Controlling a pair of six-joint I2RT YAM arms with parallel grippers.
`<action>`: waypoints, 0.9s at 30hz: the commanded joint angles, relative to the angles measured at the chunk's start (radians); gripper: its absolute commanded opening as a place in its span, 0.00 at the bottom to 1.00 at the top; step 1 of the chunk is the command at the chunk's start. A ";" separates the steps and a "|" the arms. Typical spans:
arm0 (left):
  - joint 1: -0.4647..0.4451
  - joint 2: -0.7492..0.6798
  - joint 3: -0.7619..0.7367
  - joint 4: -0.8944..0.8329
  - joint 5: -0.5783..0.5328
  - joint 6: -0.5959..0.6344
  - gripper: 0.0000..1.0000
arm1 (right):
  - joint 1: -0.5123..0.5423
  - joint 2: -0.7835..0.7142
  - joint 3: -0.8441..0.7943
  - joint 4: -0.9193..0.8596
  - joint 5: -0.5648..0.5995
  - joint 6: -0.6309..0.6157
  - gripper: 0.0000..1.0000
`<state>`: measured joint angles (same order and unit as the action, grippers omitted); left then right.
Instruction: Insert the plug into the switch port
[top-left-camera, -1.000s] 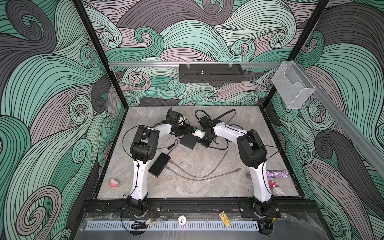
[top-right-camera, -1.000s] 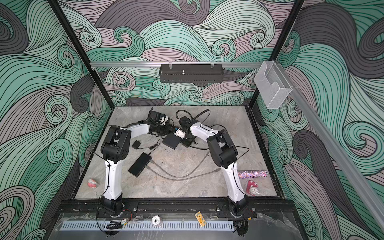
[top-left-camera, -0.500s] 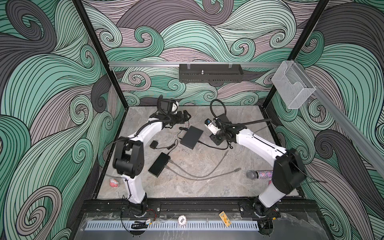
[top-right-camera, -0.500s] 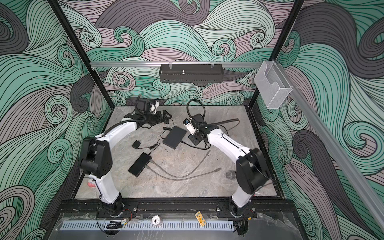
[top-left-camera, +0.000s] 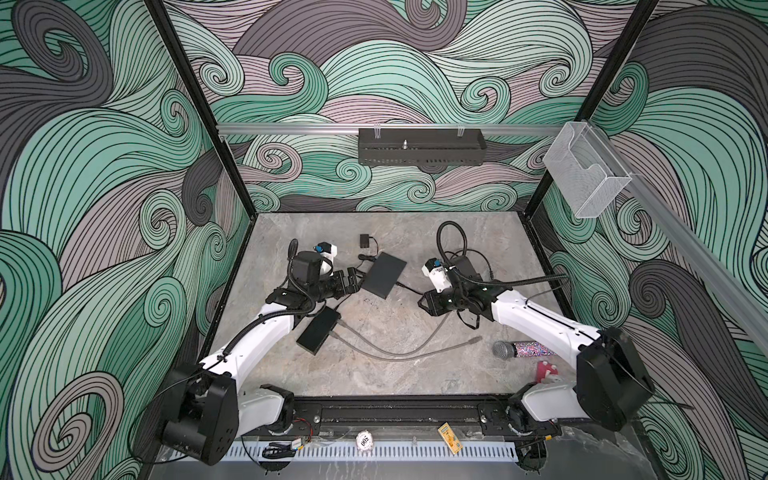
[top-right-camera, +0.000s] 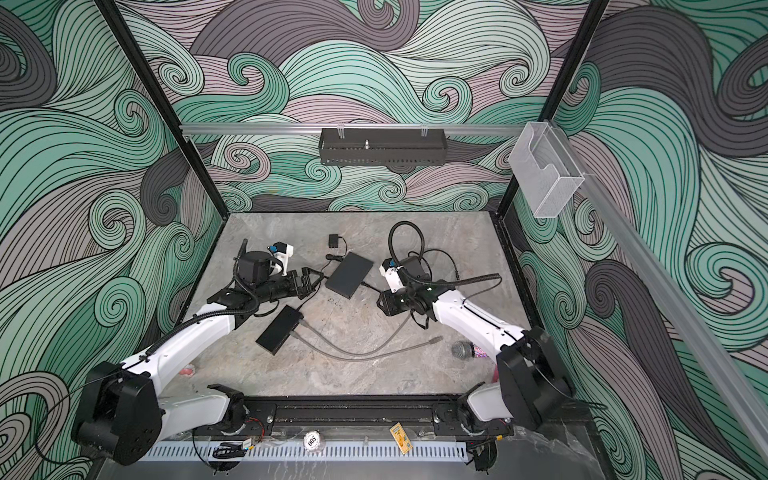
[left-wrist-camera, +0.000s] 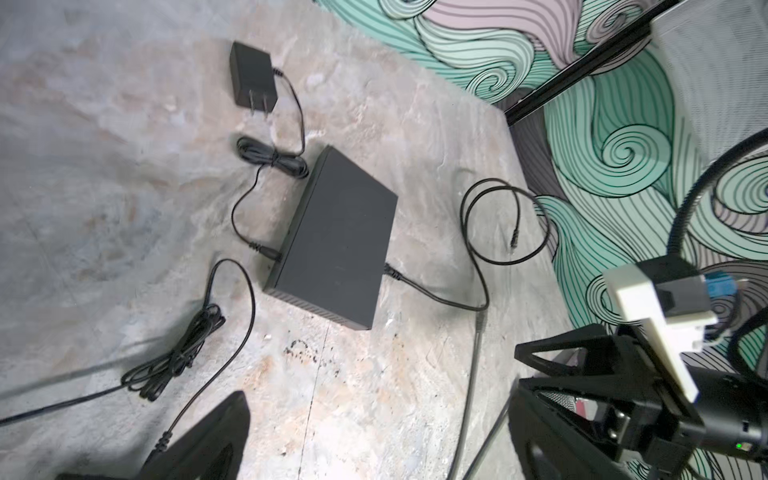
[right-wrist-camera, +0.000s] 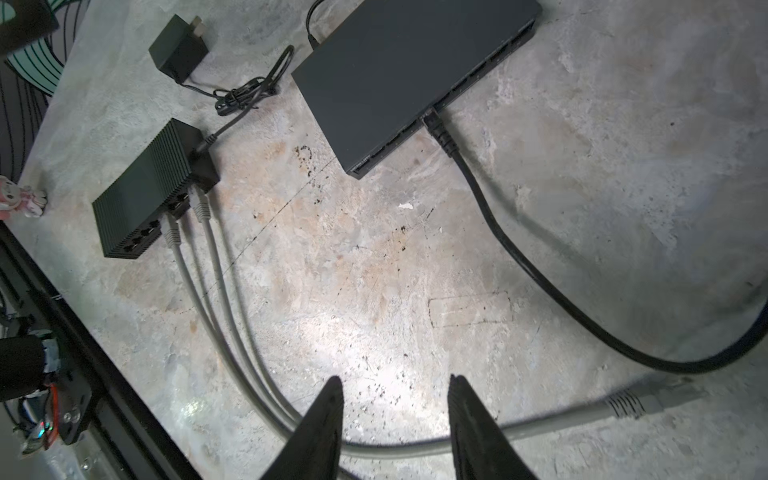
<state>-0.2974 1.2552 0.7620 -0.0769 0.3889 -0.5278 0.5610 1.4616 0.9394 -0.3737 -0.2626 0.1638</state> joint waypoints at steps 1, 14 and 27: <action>-0.007 0.119 0.108 0.004 0.037 0.008 0.97 | -0.001 0.102 0.130 -0.078 0.025 -0.080 0.42; -0.012 0.614 0.424 0.054 0.119 -0.025 0.91 | 0.012 0.450 0.460 -0.240 0.101 -0.287 0.38; -0.015 0.867 0.672 -0.084 0.138 0.011 0.88 | 0.029 0.688 0.664 -0.279 0.195 -0.451 0.30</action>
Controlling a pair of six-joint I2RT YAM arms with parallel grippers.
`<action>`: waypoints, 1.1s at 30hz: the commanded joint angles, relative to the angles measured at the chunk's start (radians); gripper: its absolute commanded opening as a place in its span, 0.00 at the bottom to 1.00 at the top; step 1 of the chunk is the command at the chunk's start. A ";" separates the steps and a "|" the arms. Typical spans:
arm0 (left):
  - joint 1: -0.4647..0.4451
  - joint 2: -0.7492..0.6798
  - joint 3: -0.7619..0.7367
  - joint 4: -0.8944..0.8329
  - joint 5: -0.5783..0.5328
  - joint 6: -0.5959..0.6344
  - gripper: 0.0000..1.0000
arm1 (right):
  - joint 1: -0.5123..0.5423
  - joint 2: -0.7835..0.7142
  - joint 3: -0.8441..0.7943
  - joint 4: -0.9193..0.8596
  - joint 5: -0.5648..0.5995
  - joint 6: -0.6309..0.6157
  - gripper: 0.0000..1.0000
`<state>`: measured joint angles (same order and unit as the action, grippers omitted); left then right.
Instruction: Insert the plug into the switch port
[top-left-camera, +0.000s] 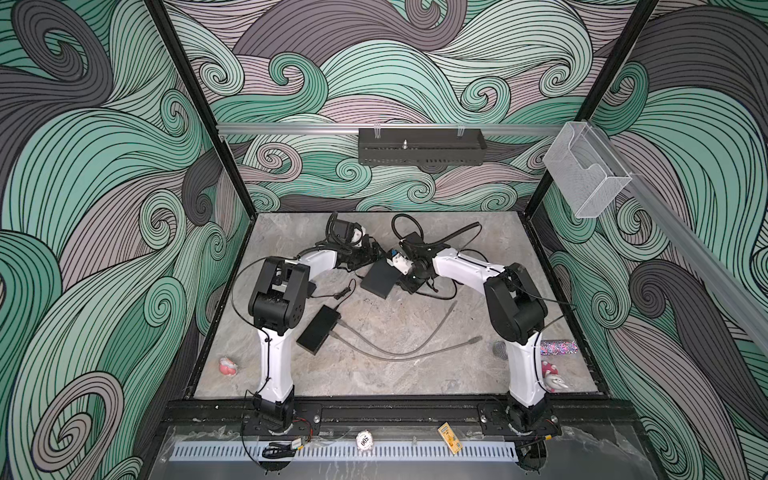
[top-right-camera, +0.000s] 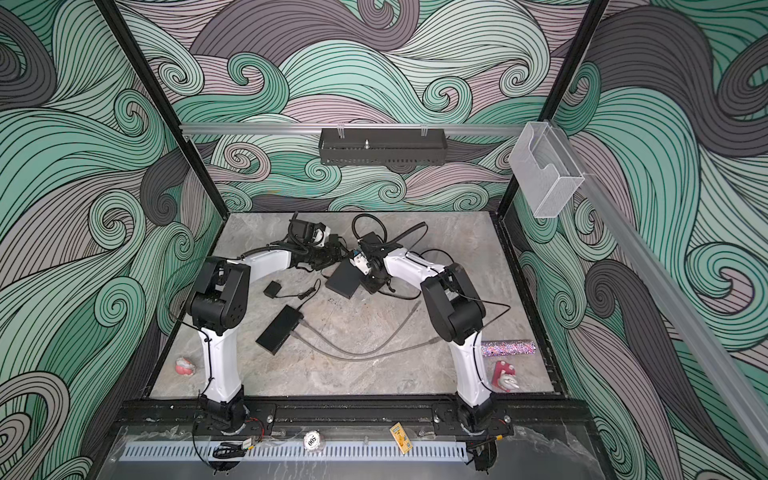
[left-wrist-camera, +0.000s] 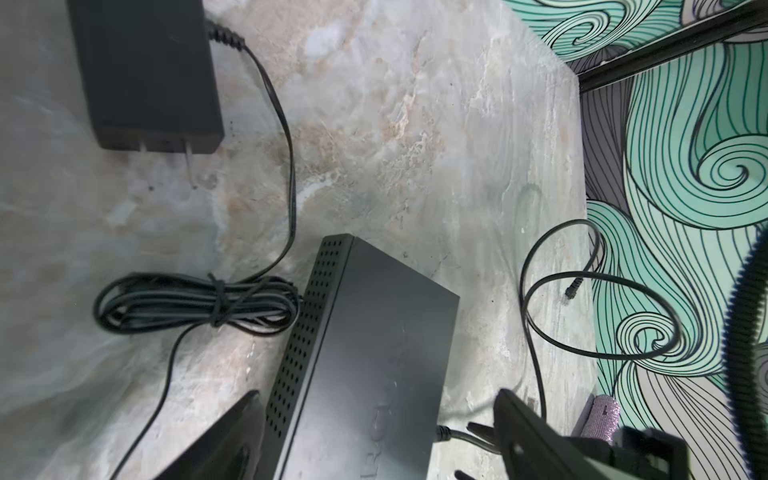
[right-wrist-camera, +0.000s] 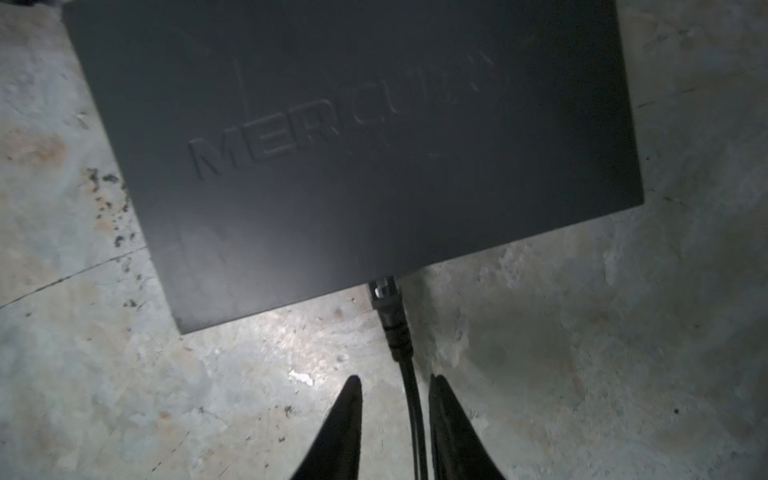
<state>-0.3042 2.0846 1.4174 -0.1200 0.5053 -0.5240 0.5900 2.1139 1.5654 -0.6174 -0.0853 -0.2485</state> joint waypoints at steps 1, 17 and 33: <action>-0.009 0.045 0.014 -0.036 0.025 0.005 0.87 | 0.001 0.048 0.053 -0.041 0.021 -0.041 0.29; -0.052 0.069 -0.087 0.129 0.062 -0.105 0.84 | 0.018 0.139 0.172 -0.021 -0.037 -0.028 0.00; -0.065 0.050 -0.135 0.179 0.057 -0.130 0.83 | 0.050 0.111 0.142 0.038 -0.050 -0.011 0.00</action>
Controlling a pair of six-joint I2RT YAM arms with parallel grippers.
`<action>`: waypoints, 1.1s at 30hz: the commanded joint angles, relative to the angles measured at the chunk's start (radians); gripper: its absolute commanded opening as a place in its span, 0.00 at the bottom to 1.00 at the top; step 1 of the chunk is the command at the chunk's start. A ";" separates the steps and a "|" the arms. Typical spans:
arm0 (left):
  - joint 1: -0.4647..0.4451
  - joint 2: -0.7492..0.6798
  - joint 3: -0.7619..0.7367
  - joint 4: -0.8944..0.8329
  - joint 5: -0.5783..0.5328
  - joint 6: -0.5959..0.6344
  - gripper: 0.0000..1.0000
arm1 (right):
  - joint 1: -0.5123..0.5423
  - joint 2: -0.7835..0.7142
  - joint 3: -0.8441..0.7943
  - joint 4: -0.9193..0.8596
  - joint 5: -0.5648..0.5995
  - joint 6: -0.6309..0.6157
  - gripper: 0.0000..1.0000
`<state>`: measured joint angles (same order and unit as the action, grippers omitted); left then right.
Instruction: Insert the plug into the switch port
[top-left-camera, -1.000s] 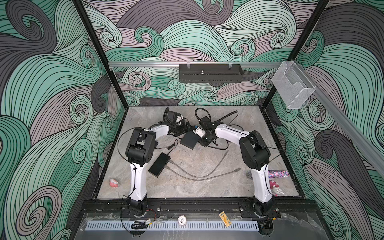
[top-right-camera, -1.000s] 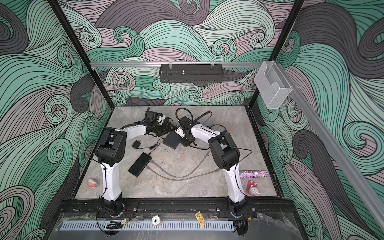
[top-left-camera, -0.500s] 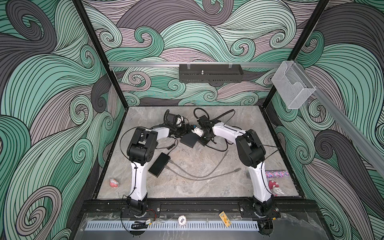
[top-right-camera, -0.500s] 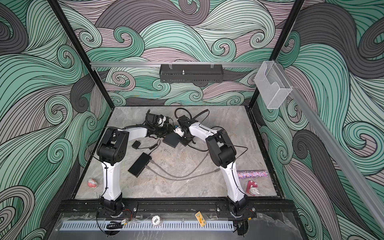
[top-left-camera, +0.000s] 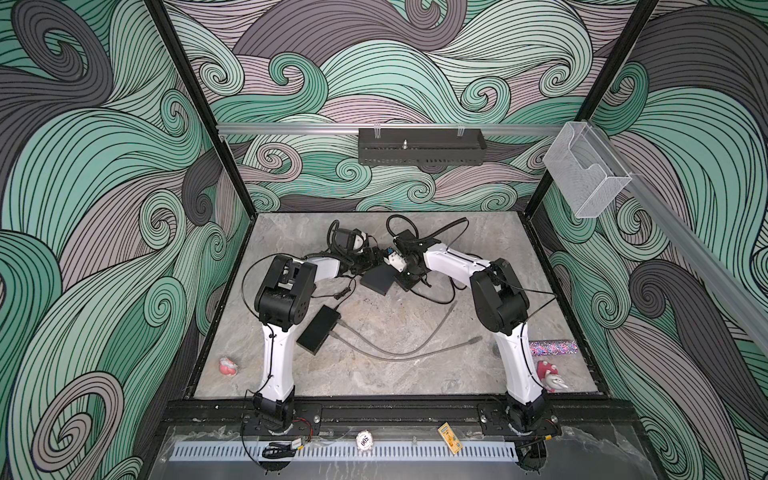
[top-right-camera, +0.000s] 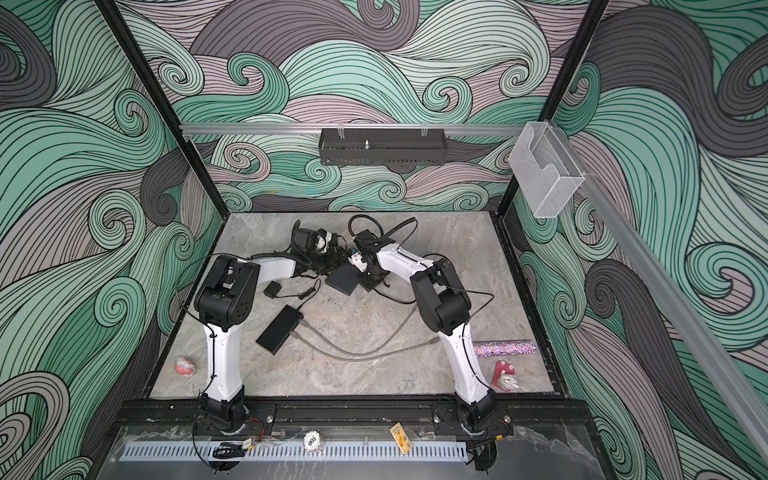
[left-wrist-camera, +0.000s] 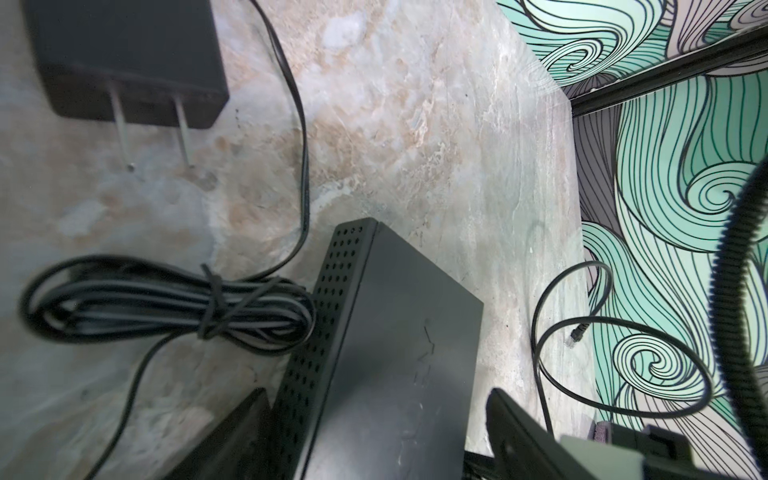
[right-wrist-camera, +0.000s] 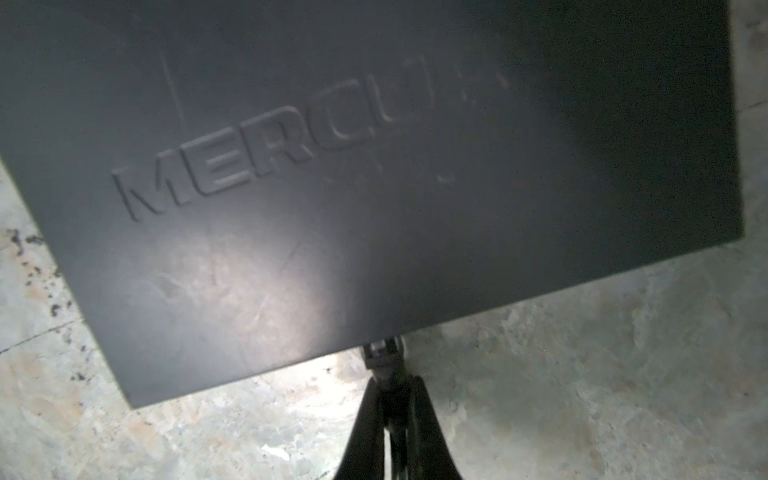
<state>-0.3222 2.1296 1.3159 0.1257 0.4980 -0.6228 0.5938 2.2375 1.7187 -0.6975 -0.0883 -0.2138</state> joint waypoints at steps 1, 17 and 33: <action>-0.047 0.004 -0.033 -0.068 0.065 -0.031 0.83 | 0.045 -0.011 -0.008 0.117 -0.024 -0.026 0.00; -0.007 -0.046 0.140 -0.277 0.028 0.045 0.86 | 0.011 -0.064 -0.046 0.068 0.068 -0.011 0.39; 0.032 -0.672 -0.142 -0.193 -0.071 0.000 0.91 | -0.007 -0.709 -0.584 0.259 0.086 0.118 0.56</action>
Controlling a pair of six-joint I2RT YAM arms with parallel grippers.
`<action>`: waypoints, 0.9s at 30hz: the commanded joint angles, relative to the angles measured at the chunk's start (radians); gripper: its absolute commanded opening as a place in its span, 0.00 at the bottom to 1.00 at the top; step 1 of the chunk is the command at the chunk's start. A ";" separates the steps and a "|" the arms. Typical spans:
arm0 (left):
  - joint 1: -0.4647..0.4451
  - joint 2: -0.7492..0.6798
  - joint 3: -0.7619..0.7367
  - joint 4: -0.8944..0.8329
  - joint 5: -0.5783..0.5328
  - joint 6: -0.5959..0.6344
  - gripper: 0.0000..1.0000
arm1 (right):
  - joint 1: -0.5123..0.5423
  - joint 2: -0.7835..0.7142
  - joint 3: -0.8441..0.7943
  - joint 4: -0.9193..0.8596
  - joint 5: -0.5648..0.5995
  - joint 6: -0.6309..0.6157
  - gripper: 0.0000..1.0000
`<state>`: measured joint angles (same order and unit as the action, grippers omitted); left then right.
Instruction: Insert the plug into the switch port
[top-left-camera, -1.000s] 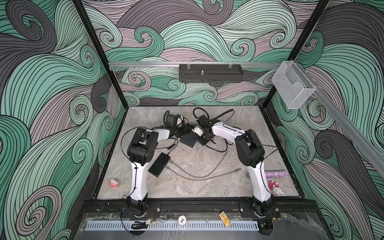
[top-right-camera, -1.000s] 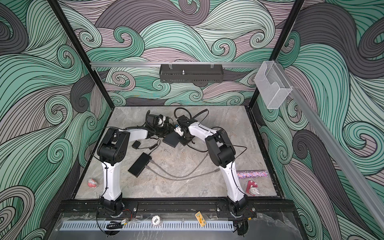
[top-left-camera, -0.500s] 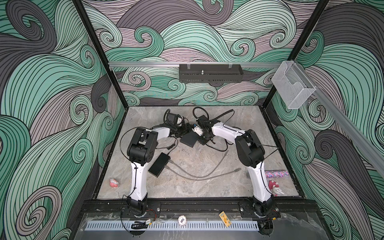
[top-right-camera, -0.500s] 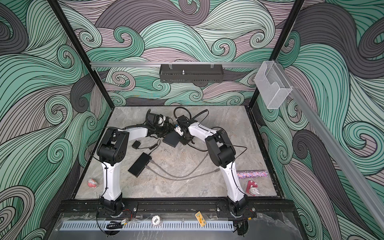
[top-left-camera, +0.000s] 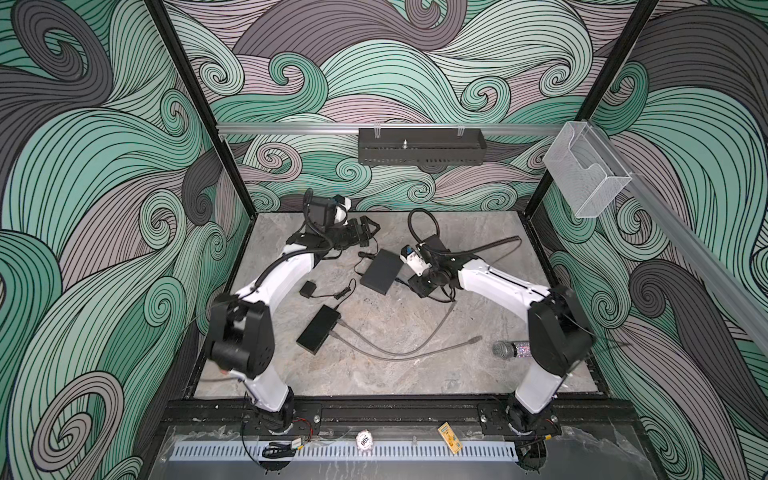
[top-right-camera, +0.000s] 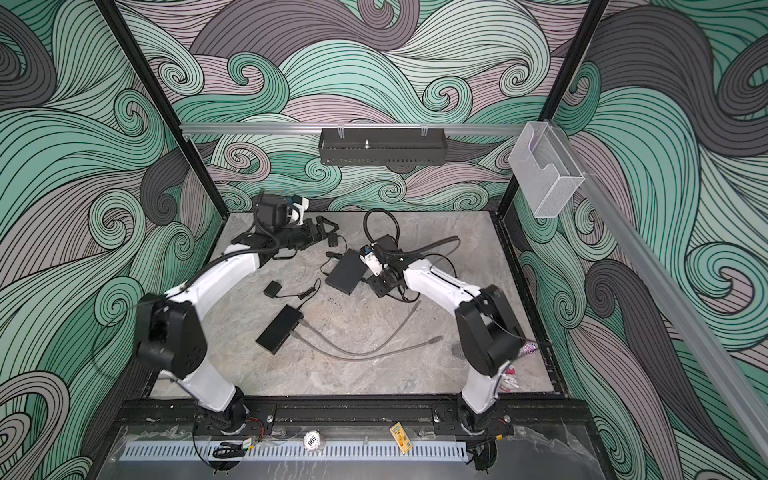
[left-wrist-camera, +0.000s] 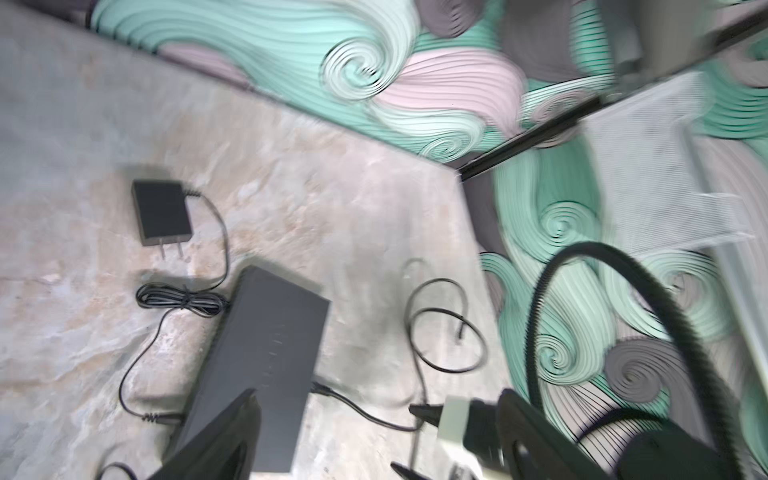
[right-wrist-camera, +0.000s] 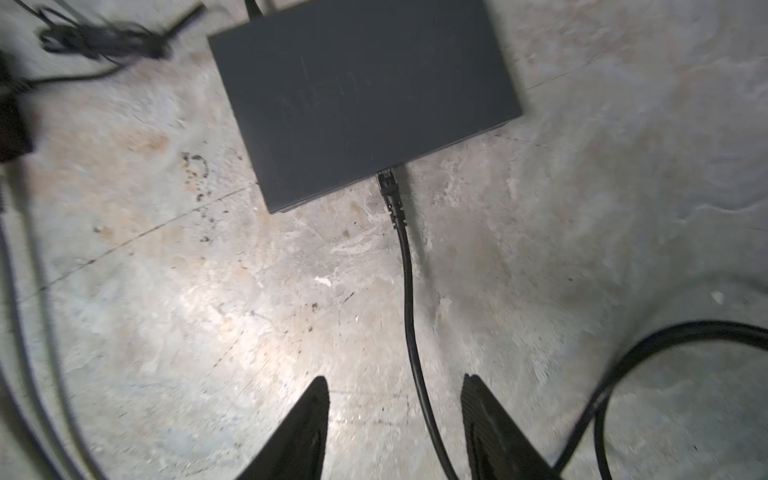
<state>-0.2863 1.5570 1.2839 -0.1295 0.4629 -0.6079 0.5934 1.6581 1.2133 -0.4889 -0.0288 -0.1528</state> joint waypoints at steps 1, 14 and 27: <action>-0.004 -0.161 -0.173 0.095 -0.041 -0.029 0.92 | -0.009 -0.199 -0.131 0.064 0.041 0.088 0.58; -0.091 -0.775 -0.726 -0.092 -0.058 -0.181 0.99 | -0.040 -0.831 -0.612 -0.016 -0.023 0.475 0.82; -0.125 -1.399 -1.074 -0.151 -0.336 -0.198 0.99 | -0.041 -1.313 -0.767 -0.061 0.363 0.548 0.99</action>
<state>-0.4084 0.2089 0.2340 -0.2928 0.2424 -0.8219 0.5552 0.3946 0.4519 -0.5358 0.1307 0.3637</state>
